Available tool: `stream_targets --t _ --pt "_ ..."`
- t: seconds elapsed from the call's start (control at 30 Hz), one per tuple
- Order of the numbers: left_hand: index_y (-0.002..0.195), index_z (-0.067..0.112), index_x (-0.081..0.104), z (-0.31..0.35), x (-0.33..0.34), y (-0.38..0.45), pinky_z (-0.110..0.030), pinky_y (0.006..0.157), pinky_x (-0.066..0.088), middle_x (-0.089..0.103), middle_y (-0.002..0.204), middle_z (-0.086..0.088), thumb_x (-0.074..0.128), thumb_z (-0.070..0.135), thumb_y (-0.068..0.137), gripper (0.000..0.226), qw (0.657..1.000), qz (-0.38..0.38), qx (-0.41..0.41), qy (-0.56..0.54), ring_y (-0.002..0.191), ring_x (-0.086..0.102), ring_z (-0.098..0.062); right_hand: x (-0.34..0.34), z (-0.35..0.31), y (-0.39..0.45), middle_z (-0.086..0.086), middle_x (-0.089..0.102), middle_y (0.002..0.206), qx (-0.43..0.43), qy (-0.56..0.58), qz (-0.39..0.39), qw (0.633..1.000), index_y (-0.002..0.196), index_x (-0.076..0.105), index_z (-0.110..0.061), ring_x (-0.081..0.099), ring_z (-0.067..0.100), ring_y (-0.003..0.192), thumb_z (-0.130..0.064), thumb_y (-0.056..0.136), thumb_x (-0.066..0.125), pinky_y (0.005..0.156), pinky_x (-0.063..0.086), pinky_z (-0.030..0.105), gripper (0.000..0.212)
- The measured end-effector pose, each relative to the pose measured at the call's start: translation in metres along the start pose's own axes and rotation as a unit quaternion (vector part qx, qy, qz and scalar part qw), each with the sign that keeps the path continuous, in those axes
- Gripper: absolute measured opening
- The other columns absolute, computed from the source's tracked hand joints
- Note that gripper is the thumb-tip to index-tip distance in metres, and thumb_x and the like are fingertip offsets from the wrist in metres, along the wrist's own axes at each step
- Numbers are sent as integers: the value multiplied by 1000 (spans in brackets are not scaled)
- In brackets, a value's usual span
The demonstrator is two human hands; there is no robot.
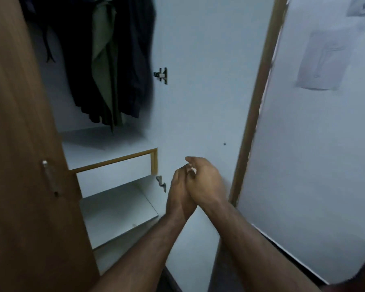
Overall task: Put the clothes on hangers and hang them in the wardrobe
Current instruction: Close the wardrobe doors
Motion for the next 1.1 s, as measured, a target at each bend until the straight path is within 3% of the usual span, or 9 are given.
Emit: stream_targets --t 0.1,0.17,0.23,0.33,0.47,0.63,0.87,0.97,1.1 --pt "139 28 46 47 18 -2 -20 98 48 49 135 12 58 43 97 46 995 22 -27 -97 121 50 -3 -79 27 -21 -5 66 107 -25 120 222 967 111 69 -16 64 14 97 -15 94 60 84 52 26 20" --pt "144 32 40 67 29 -5 -28 97 53 43 143 11 62 47 95 56 991 18 -58 -119 121 52 -6 -103 71 -19 -5 63 110 70 197 273 939 111 65 -19 62 11 97 -23 97 59 84 51 23 16" --pt "146 31 38 76 36 -4 -33 98 53 42 145 10 64 47 94 61 987 7 -90 -131 122 52 -9 -93 109 -3 -4 61 128 176 259 175 933 127 59 -21 59 10 112 -36 99 55 96 52 32 32" --pt "148 31 35 85 38 1 -39 101 52 40 150 6 68 46 92 66 991 1 -93 -98 130 51 -16 -79 123 9 -4 62 134 206 273 48 938 136 60 -19 57 17 123 -42 103 48 102 52 47 42" --pt "148 34 32 75 39 4 -40 99 54 37 153 6 70 48 89 71 990 -7 -125 -69 130 53 -18 -85 124 8 -9 68 117 184 287 52 939 117 70 -22 62 12 112 -34 102 51 79 51 23 27" --pt "144 32 35 74 21 0 -37 94 56 42 148 5 69 45 91 65 989 38 -128 -62 127 54 -18 -74 113 8 -7 71 98 164 323 16 932 101 71 -27 70 13 95 -28 98 61 75 58 27 10" --pt "134 28 43 38 -38 -28 -35 80 60 50 132 6 71 45 90 55 982 120 -136 -49 105 59 -10 -40 58 8 9 75 83 105 392 -99 909 91 76 -14 73 25 82 -13 94 67 75 61 38 9" --pt "125 28 50 18 -67 -38 -35 75 59 57 121 7 70 44 90 43 980 143 -130 -37 95 61 -6 -15 33 11 3 73 76 102 411 -89 901 78 77 -17 71 18 76 -15 88 74 75 61 37 11" --pt "110 34 49 -9 -103 -46 -31 70 54 59 108 14 68 43 89 29 978 152 -143 -10 89 59 -1 15 1 10 -7 58 100 57 285 -36 956 91 64 -23 58 5 85 -35 77 84 67 44 13 27"
Point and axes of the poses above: each hand's wrist, its own y-axis towards the middle knuckle, its own x-axis out of the palm, z = x × y, the point moved 7 cm from there along y, towards the middle knuckle
